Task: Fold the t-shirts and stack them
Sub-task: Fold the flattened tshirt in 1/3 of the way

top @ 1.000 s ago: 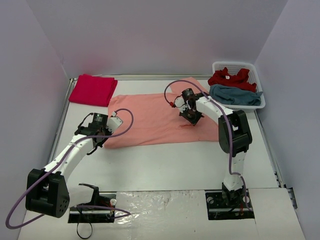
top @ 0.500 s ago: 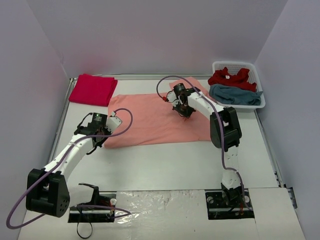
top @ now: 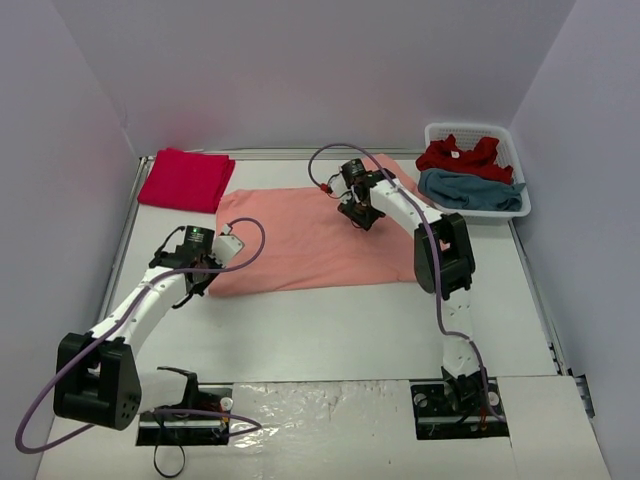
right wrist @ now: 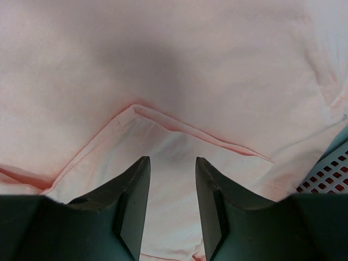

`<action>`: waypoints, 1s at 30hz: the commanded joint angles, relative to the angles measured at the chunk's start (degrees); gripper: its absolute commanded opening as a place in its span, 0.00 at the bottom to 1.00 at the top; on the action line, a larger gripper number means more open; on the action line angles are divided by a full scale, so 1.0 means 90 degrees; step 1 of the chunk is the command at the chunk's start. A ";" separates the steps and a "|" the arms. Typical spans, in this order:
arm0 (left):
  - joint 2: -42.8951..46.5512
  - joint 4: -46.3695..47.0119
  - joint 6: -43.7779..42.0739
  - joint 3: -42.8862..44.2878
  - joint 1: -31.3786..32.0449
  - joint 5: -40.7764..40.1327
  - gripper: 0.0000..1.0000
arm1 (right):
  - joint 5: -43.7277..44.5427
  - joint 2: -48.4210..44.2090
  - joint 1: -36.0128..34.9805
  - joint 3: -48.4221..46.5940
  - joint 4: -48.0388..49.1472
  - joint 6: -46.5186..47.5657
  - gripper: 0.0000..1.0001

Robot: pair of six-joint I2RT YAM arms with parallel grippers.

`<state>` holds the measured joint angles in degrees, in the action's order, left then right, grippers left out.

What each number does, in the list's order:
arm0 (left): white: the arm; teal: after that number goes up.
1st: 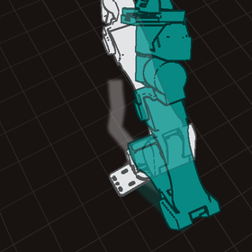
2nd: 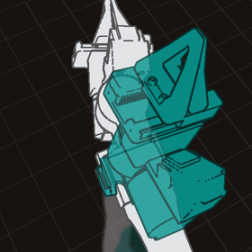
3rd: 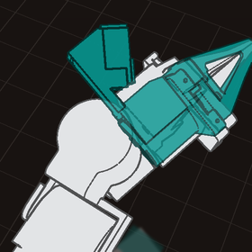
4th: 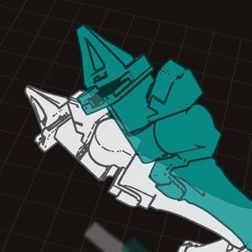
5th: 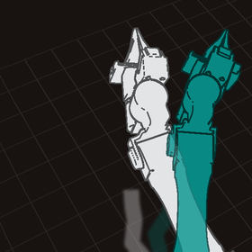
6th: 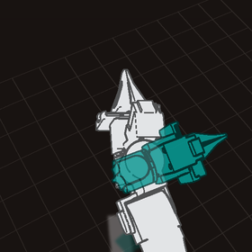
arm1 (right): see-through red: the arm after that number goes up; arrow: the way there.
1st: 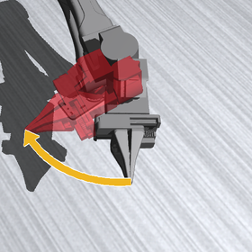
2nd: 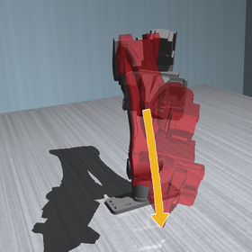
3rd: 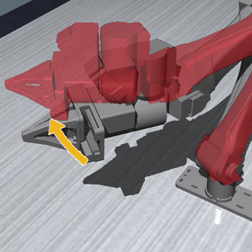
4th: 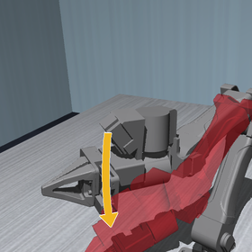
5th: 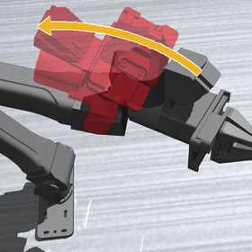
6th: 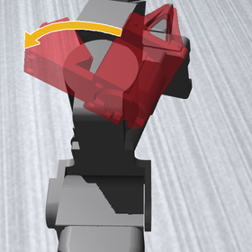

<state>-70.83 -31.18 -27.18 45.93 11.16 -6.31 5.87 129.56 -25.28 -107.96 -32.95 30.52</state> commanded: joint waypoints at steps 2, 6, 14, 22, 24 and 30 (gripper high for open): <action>-0.0079 -0.0100 0.0012 0.0062 -0.0048 0.0212 0.10 | 0.0275 -0.0916 -0.0033 0.0470 -0.0147 -0.0061 0.36; -0.0177 -0.0100 -0.0007 0.0189 -0.0048 0.0505 0.10 | 0.0334 -0.1581 0.0006 0.1088 -0.0148 -0.0061 0.36; -0.0479 0.0124 -0.0261 0.0433 -0.0048 0.1169 0.18 | 0.0276 -0.3123 0.0191 0.2786 -0.0138 -0.0227 0.37; -0.1319 0.0739 -0.0398 0.0872 -0.0097 0.1198 0.23 | 0.0207 -0.4091 0.0435 0.3802 -0.0138 -0.0383 0.38; -0.1562 0.0788 -0.0456 0.1057 -0.0126 0.1344 0.26 | 0.0120 -0.4219 0.0562 0.4017 -0.0148 -0.0423 0.38; -0.2110 0.0828 -0.0564 0.1400 -0.0400 0.1735 0.31 | -0.0222 -0.4610 0.0855 0.4417 -0.0118 -0.0491 0.39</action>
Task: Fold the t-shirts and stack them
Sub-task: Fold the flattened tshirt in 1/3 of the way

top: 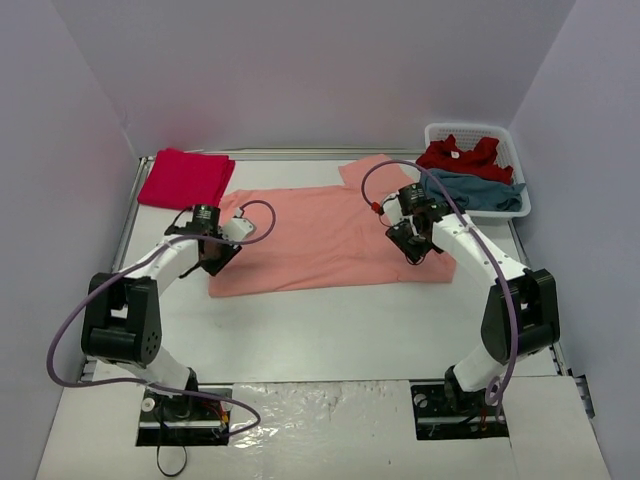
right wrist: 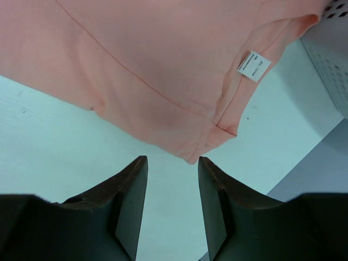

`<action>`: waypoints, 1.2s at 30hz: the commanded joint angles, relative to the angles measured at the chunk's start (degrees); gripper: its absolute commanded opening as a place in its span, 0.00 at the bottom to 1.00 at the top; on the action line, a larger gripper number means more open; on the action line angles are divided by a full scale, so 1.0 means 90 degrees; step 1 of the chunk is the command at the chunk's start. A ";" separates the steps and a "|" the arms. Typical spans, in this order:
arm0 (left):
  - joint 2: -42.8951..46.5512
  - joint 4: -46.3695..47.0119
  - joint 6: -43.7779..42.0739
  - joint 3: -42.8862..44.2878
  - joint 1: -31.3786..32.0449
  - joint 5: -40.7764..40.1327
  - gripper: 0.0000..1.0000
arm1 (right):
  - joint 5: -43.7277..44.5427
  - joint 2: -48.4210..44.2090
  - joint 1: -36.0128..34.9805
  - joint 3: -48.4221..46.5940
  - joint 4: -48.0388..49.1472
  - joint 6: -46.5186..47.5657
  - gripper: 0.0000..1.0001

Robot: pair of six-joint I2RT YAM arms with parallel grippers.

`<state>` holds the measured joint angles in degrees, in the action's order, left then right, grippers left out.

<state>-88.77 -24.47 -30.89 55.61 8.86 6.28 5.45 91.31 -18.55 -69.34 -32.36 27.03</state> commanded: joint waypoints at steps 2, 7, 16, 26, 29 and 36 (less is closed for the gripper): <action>-0.0272 0.0004 -0.0258 0.0490 -0.0262 0.0551 0.31 | -0.0205 -0.0399 0.0215 0.0146 -0.0194 -0.0161 0.39; -0.0732 -0.0211 -0.0561 0.0686 -0.0477 0.0932 0.31 | -0.0264 -0.0458 0.0312 0.0166 -0.0184 -0.0229 0.39; -0.1083 -0.0679 -0.1000 0.0832 -0.0731 0.1557 0.22 | -0.0205 -0.0584 0.0498 0.0351 -0.0194 -0.0249 0.40; -0.1562 -0.0875 -0.1069 0.1076 -0.0789 0.1587 0.03 | -0.0332 -0.0741 0.0684 0.0654 -0.0155 -0.0220 0.40; -0.1475 -0.0904 -0.1021 0.1125 -0.0790 0.1539 0.02 | -0.0381 -0.0770 0.0723 0.0732 -0.0145 -0.0220 0.40; -0.1084 -0.1235 -0.0991 0.1252 -0.0799 0.1392 0.02 | -0.0430 -0.0780 0.0772 0.0869 -0.0067 -0.0210 0.40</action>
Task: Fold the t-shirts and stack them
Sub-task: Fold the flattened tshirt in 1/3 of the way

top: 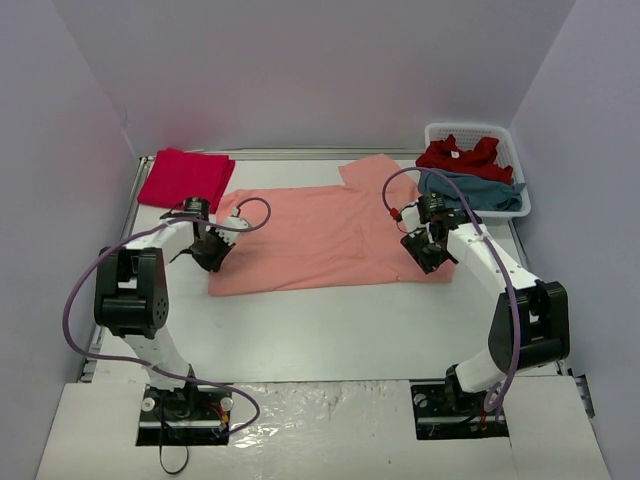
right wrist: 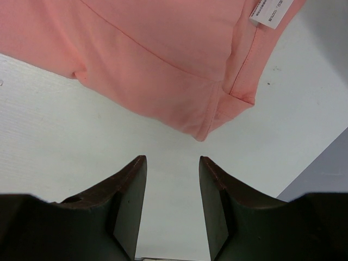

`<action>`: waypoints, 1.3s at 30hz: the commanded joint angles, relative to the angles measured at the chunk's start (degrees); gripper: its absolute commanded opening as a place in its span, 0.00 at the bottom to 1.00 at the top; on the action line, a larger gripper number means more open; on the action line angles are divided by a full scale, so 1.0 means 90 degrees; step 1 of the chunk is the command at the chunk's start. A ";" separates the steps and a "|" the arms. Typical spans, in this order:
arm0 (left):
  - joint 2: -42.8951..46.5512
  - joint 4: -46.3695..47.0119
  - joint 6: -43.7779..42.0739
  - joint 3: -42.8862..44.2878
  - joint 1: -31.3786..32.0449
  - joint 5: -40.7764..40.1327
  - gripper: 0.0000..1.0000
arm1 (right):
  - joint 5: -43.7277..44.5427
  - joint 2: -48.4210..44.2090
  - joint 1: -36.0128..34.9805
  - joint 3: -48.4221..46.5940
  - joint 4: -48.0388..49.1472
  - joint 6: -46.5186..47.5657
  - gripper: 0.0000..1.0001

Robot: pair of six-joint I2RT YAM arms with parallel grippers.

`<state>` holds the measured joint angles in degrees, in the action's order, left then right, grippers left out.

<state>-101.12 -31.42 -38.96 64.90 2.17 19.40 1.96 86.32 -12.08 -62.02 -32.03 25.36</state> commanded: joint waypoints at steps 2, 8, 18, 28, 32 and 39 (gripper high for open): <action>0.0405 -0.0580 -0.0114 0.0239 -0.0056 -0.0075 0.02 | -0.0051 -0.0217 0.0062 0.0065 -0.0093 -0.0016 0.40; 0.0650 -0.0698 -0.0163 0.0210 -0.0066 -0.0182 0.02 | -0.0110 -0.0148 0.0092 0.0036 -0.0035 -0.0016 0.40; 0.0903 -0.0816 -0.0173 0.0386 -0.0056 -0.0319 0.02 | -0.0149 -0.0011 0.0101 0.0104 0.0102 -0.0035 0.40; 0.1031 -0.0894 -0.0105 0.0698 -0.0056 -0.0378 0.02 | -0.0149 0.0174 0.0102 0.0075 0.0180 -0.0045 0.40; 0.0953 -0.0855 -0.0114 0.0806 -0.0046 -0.0446 0.02 | -0.0149 0.0213 0.0102 0.0084 0.0209 -0.0055 0.40; 0.0514 -0.0748 -0.0046 0.1040 -0.0046 -0.0573 0.02 | -0.0149 0.0291 0.0111 0.0123 0.0239 -0.0064 0.40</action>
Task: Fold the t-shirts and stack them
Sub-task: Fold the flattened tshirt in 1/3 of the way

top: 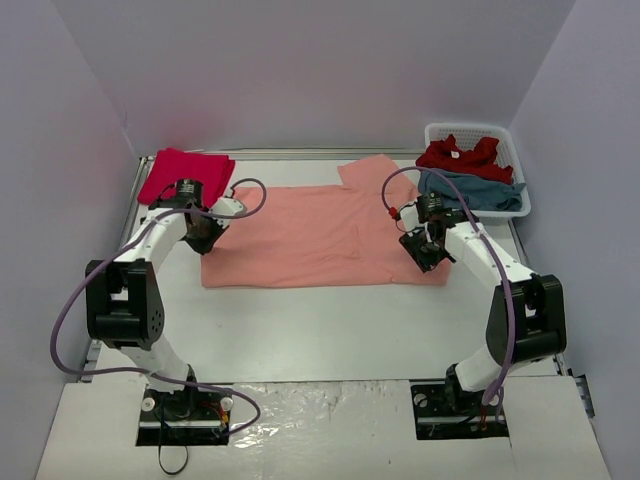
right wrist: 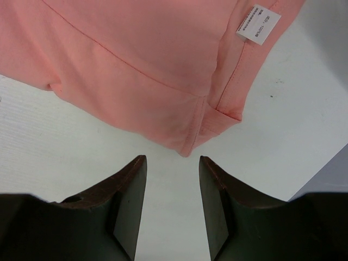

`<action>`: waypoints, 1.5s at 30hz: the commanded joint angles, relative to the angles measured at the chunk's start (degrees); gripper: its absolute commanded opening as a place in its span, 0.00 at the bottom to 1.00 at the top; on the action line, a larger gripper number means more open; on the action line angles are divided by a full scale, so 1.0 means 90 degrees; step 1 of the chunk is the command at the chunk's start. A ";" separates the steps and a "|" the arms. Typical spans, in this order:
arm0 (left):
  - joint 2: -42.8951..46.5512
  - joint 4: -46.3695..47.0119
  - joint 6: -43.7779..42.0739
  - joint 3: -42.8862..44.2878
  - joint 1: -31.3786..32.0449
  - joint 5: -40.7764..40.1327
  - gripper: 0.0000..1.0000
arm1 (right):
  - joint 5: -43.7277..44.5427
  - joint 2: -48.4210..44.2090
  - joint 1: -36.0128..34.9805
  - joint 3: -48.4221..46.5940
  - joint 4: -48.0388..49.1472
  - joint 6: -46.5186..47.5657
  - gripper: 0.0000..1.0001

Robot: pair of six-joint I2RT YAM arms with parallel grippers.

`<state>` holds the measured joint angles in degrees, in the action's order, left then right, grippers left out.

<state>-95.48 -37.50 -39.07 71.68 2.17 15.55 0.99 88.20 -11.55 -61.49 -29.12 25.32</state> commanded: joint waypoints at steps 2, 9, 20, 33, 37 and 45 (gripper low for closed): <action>-0.0220 -0.0014 -0.0034 0.0297 -0.0046 -0.0185 0.02 | -0.0042 0.0082 0.0053 0.0075 -0.0055 -0.0060 0.40; -0.0650 0.0221 0.0025 0.0356 -0.0037 -0.0185 0.02 | -0.0218 0.0121 0.0063 0.0143 -0.0045 -0.0089 0.40; -0.0241 0.0534 0.0064 -0.0054 -0.0027 -0.0468 0.22 | -0.0228 0.0043 0.0073 0.0192 -0.0035 -0.0099 0.40; 0.1175 0.0025 -0.0619 -0.1360 -0.0007 -0.0058 0.25 | 0.0056 -0.0230 0.0209 0.0514 -0.0065 0.0194 0.40; 0.1341 0.0191 -0.0756 -0.1958 -0.0007 -0.0019 0.25 | 0.0046 -0.0201 0.0287 0.0661 -0.0065 0.0340 0.41; 0.1469 0.0387 -0.0796 -0.2486 0.0002 0.0127 0.25 | -0.0042 0.0111 0.0648 0.0690 -0.0065 0.0526 0.41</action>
<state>-84.64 -34.39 -44.77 49.25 2.17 15.03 0.01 88.47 -6.94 -55.66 -28.03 28.75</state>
